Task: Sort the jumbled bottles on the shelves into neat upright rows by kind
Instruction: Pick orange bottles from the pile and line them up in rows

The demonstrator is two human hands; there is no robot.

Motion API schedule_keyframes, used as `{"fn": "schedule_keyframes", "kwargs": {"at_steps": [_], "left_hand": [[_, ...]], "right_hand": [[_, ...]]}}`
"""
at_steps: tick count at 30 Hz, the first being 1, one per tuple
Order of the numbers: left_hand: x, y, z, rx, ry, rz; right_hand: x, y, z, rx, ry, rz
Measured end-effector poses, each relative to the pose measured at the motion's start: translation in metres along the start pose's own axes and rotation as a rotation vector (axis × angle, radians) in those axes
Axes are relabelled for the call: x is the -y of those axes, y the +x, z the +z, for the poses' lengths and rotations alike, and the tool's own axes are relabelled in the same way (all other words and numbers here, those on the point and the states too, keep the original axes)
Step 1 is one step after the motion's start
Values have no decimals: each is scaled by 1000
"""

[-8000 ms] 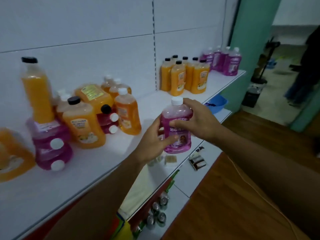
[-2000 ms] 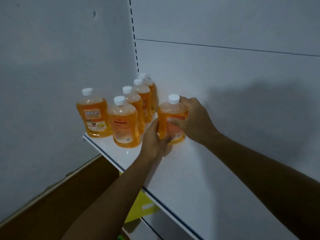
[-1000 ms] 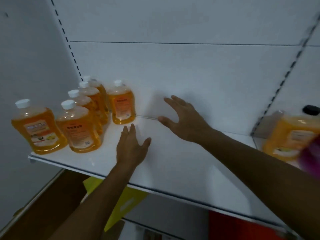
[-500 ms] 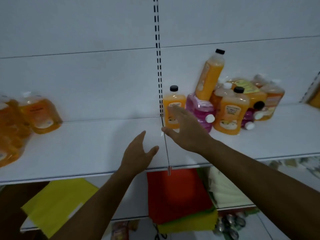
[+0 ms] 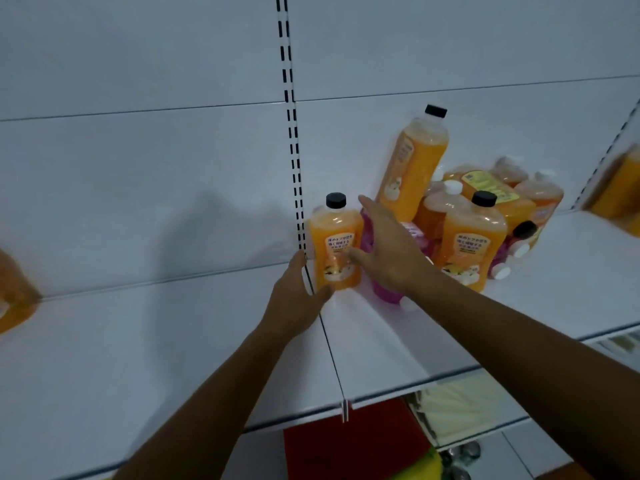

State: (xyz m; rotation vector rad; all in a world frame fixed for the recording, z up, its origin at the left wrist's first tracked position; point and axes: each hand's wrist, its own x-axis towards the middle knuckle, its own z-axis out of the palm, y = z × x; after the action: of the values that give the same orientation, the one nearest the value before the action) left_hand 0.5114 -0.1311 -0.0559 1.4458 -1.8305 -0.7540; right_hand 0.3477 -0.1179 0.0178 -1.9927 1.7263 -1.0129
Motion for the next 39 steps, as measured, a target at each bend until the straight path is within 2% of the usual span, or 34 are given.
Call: {"fn": "schedule_keyframes", "kwargs": {"at_steps": [5,10,19,26,33,39], "left_hand": [[5,38,10,36,-154,23],[13,46,20,53,-145,50],[2,-14,22,63,-205,72],[-57,-85,61,87,-211,152],[-149,-104,159,252,-259,313],[-212,-81,253,411,-318,368]], "right_hand": [[-4,28,13,62,-17,17],[-12,36,25,15,-36,-7],[-16,-12,-1,2,-8,-115],[-36,-93,-68,-43,-5,-178],[-104,-163,-177,-161,-39,-22],[-177,-194,-246,-281,-97,124]]}}
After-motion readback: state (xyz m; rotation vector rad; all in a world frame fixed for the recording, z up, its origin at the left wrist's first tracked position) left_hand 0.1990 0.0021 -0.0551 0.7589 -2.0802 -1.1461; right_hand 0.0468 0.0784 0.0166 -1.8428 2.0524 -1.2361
